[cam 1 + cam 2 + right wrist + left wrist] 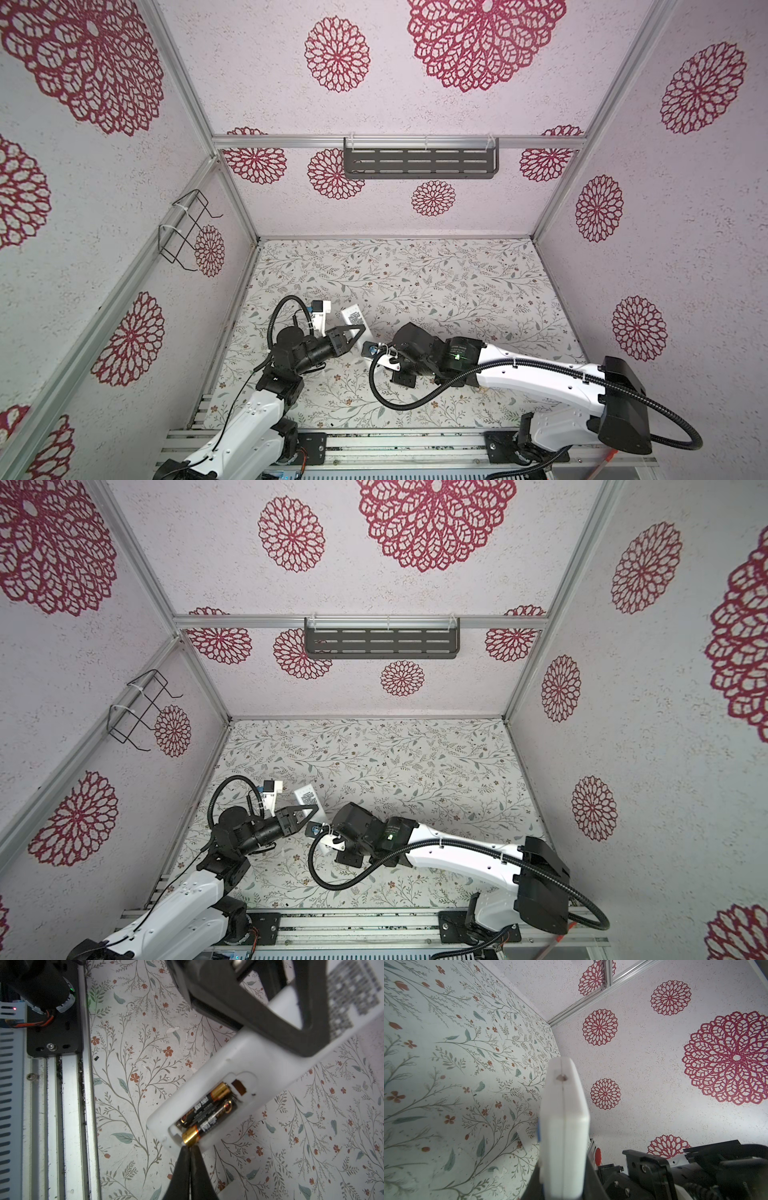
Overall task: Load the batteries into the remote control
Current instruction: 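Push the seated batteries further in with the right gripper tip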
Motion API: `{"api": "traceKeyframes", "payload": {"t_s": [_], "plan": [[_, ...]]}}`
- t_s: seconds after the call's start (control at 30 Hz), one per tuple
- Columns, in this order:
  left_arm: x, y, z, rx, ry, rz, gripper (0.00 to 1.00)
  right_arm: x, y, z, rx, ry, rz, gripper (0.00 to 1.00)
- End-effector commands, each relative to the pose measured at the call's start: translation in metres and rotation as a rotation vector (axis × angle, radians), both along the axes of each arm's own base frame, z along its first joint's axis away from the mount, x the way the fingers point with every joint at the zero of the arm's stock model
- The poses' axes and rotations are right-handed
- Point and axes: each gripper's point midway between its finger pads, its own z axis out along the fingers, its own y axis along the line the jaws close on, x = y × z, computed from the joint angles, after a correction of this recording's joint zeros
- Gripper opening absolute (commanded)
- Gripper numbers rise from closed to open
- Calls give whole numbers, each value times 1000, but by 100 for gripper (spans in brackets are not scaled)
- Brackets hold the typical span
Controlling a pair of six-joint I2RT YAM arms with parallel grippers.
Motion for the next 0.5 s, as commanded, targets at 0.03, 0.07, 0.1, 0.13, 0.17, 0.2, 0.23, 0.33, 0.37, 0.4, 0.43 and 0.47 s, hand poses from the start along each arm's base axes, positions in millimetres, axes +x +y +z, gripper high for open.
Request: {"api": "traceKeyframes", "payload": {"t_s": [0.03,0.07,0.1,0.13,0.17,0.2,0.23,0.33,0.37,0.4,0.43,0.47], "plan": [[-17,-17,27,-54,-64,-116,0,21,15,28,92,-33,-68,7],[-17,-17,28,-55,-65,-118,0,21,16,27,90,-30,-67,7],[-17,-17,28,-54,-66,-116,0,21,17,27,91,-28,-66,7],[-16,-16,28,-55,-65,-115,0,22,18,27,91,-27,-69,7],[-17,-17,29,-55,-68,-116,0,22,18,25,86,-25,-69,7],[-17,-16,29,-55,-68,-115,0,23,19,26,86,-23,-71,7],[-17,-17,28,-55,-67,-120,0,24,20,25,85,-21,-74,6],[-17,-17,30,-58,-71,-122,0,26,23,23,75,-13,-79,6],[-17,-17,30,-58,-70,-121,0,26,23,22,74,-11,-80,6],[-17,-17,30,-59,-71,-121,0,27,24,21,71,-10,-83,5],[-17,-18,30,-59,-69,-121,0,28,25,21,71,-6,-85,5],[-17,-18,30,-59,-70,-121,0,29,25,21,68,-5,-88,5]]}}
